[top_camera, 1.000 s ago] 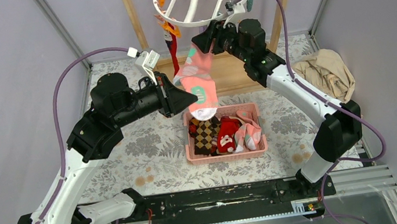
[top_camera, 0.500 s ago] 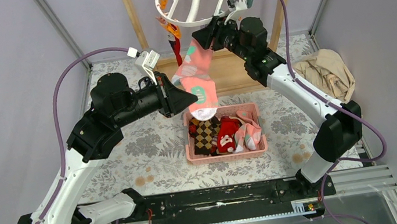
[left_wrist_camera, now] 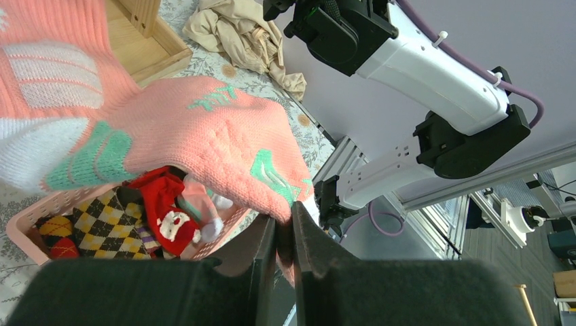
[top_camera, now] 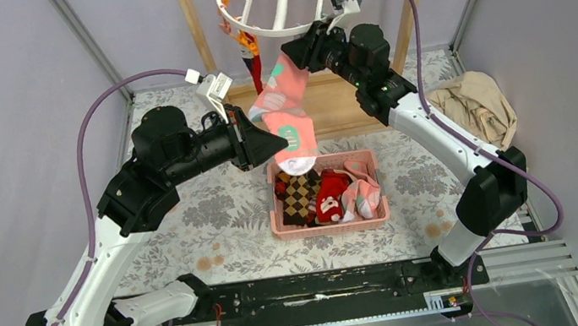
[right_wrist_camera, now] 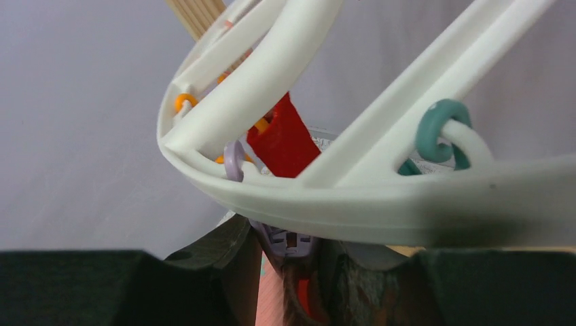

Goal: Remove the socks clipped to the hanger
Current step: Remove the sock from the hanger.

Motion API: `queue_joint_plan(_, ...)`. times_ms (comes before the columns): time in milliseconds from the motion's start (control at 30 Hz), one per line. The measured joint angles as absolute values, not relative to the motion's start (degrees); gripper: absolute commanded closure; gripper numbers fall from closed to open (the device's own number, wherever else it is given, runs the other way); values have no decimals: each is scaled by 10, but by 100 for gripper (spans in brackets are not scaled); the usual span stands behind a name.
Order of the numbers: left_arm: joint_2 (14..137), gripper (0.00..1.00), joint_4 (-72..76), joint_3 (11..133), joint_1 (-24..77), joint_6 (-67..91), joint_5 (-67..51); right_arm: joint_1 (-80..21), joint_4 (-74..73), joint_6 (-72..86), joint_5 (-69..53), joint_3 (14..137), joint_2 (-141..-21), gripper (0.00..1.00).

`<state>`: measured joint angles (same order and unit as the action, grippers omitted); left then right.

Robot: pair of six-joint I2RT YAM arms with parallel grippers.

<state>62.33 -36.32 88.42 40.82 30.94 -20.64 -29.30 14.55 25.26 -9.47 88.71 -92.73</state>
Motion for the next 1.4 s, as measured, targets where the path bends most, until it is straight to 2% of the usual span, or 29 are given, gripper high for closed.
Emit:
queue_joint_plan(233, 623, 81, -363, 884, 408, 312, -206, -293, 146, 251, -89, 887, -927, 29)
queue_joint_plan(333, 623, 81, -363, 884, 408, 312, -206, -293, 146, 247, -84, 885, -924, 23)
queue_joint_plan(733, 623, 81, -363, 884, 408, 313, -206, -293, 147, 233, -78, 808, -857, 13)
queue_joint_plan(933, 623, 81, -363, 884, 408, 314, -206, -293, 135, 225, -70, 765, -814, 12)
queue_joint_plan(1200, 624, 82, -361, 883, 408, 317, -206, -293, 114, 227, -70, 744, -769, 13)
queue_joint_plan(1400, 624, 82, -356, 870, 408, 325, -207, -293, 103, 239, -79, 758, -776, 19)
